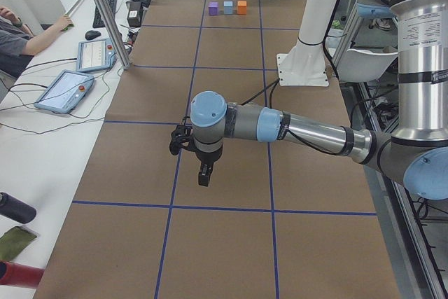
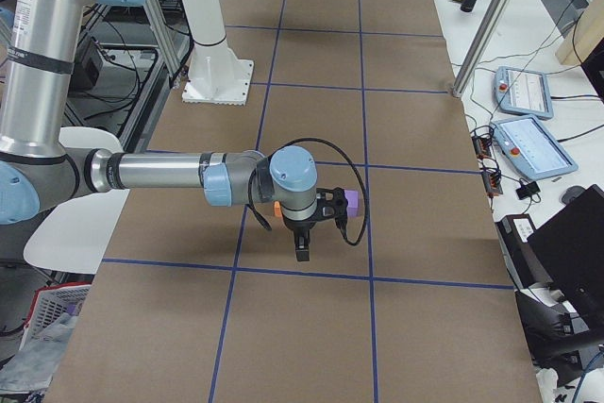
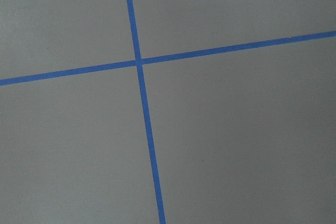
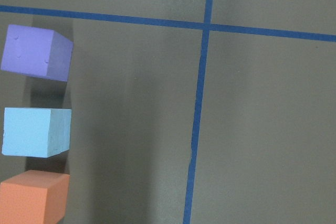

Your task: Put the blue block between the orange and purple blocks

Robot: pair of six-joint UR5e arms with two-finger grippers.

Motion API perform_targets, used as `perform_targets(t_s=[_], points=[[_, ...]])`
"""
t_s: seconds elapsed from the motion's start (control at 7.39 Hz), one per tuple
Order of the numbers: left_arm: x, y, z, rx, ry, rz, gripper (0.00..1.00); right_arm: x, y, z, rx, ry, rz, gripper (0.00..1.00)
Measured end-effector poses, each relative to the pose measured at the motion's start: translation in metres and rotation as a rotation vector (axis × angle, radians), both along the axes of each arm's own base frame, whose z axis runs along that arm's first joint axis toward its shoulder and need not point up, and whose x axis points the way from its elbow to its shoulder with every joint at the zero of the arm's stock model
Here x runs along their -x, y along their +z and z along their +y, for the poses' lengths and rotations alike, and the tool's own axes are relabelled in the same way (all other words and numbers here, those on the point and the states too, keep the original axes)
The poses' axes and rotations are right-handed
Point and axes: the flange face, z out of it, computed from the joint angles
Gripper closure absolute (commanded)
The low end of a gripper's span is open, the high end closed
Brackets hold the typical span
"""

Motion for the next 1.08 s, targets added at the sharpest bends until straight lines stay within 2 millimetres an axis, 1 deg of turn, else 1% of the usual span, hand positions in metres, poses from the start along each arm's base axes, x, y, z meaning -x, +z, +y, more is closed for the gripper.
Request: perform_targets(t_s=[1.08], points=[[0.0002, 0.0025, 0.0027, 0.009, -0.001, 0.004, 0.00, 0.0019, -0.0068, -0.0014, 0.001, 0.027, -0.025, 0.00]])
